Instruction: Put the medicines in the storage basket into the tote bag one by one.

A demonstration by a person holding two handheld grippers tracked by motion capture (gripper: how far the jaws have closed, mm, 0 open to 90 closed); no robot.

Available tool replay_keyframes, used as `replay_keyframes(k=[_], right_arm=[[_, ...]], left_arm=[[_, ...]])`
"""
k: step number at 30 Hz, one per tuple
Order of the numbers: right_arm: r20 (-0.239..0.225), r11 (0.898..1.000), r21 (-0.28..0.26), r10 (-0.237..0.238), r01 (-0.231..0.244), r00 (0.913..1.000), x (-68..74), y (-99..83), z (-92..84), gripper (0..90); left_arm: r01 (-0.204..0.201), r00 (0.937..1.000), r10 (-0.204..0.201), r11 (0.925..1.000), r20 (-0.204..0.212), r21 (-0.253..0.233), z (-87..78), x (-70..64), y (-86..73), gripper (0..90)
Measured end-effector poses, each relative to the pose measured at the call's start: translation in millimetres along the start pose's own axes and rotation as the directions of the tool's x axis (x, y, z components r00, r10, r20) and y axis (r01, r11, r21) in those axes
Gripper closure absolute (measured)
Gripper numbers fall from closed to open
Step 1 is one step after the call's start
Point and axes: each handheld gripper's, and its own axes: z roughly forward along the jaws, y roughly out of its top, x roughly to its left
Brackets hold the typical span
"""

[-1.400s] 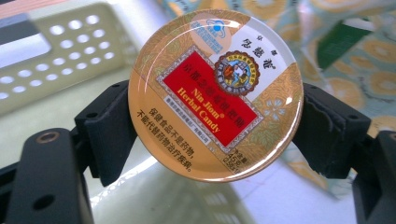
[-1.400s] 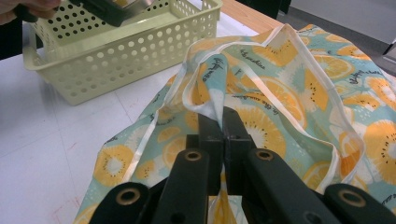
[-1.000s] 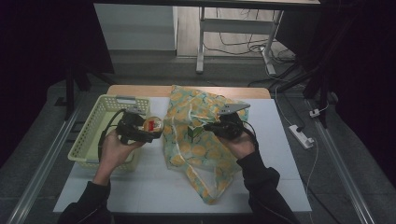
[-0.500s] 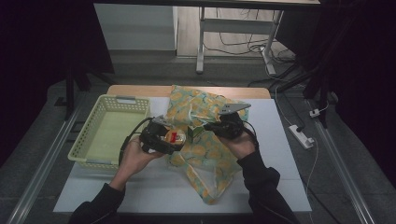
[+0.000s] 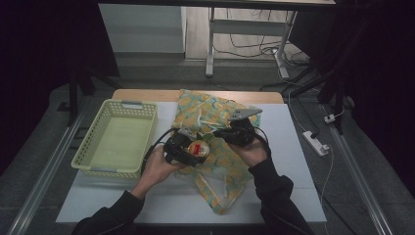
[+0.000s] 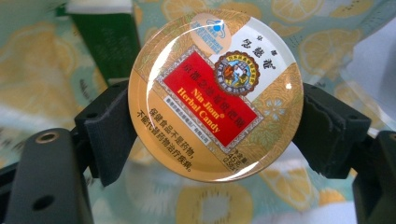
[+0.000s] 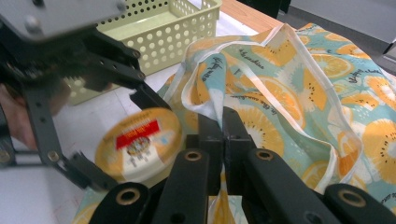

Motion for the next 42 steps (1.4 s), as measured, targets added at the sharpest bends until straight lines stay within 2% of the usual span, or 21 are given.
replay_keyframes(k=[6, 14, 29, 42], right_arm=[[0.004, 1.000, -0.002, -0.003, 0.003, 1.0000, -0.6, 0.3, -1.4, 89.5], [0.004, 1.000, -0.002, -0.003, 0.003, 1.0000, -1.0, 0.1, -1.3, 89.4], [0.006, 1.000, -0.003, 0.001, -0.001, 1.0000, -1.9, -0.3, -1.7, 89.4], [0.005, 1.000, 0.003, -0.003, 0.003, 1.0000, -1.7, -0.7, 0.0, 89.4]], left_arm=[[-0.010, 0.9999, 0.010, 0.9999, 0.000, 0.010, 15.2, -1.2, 4.7, 20.7], [-0.019, 0.9997, 0.020, 0.9996, -0.016, 0.019, 27.5, -0.1, 8.9, 20.7], [0.005, 0.9982, -0.004, 0.9999, -0.060, 0.012, 45.3, 16.2, 17.1, 20.7], [0.035, 0.9938, -0.035, 0.9994, -0.106, -0.005, 56.1, 29.0, 23.6, 20.7]])
